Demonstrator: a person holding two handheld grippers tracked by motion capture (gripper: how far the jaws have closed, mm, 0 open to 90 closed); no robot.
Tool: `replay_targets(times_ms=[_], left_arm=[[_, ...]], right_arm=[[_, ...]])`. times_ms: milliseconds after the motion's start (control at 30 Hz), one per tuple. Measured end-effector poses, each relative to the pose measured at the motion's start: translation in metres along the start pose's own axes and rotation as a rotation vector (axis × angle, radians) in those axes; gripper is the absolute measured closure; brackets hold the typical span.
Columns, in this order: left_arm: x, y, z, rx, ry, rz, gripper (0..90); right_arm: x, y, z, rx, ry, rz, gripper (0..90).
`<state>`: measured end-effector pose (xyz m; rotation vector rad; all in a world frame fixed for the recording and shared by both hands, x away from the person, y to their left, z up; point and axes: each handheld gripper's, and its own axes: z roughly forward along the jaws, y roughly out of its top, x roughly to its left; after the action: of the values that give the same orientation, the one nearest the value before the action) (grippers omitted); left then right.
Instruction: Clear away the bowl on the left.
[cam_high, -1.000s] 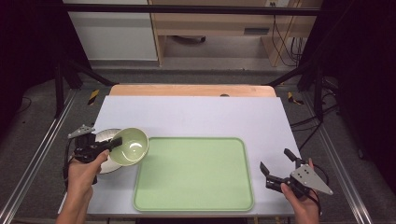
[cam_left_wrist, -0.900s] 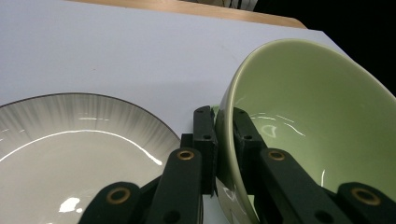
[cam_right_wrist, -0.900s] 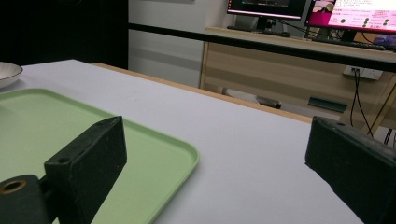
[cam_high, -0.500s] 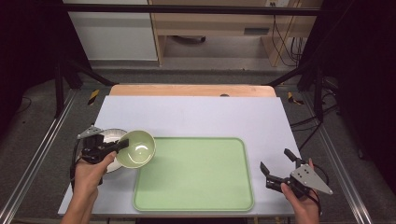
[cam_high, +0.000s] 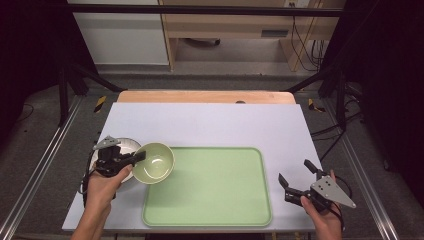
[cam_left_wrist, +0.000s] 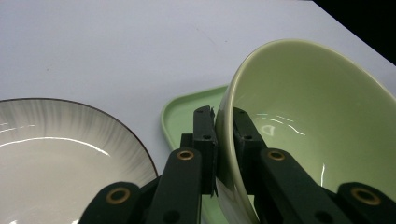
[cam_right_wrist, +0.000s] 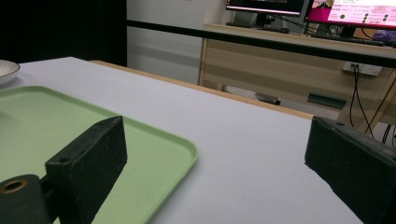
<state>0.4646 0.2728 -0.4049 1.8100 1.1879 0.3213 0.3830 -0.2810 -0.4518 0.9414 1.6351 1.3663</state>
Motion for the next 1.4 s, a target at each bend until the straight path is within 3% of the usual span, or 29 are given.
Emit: replay_targets(times_ms=[667, 1400], left_arm=[[-0.030, -0.004, 0.021, 0.045, -0.055, 0.060, 82.9], [-0.046, -0.008, 0.036, 0.070, -0.106, 0.068, 82.8]], right_arm=[[0.000, 0.000, 0.000, -0.001, -0.001, 0.004, 5.8], [0.000, 0.000, 0.000, 0.003, -0.003, 0.008, 5.9]])
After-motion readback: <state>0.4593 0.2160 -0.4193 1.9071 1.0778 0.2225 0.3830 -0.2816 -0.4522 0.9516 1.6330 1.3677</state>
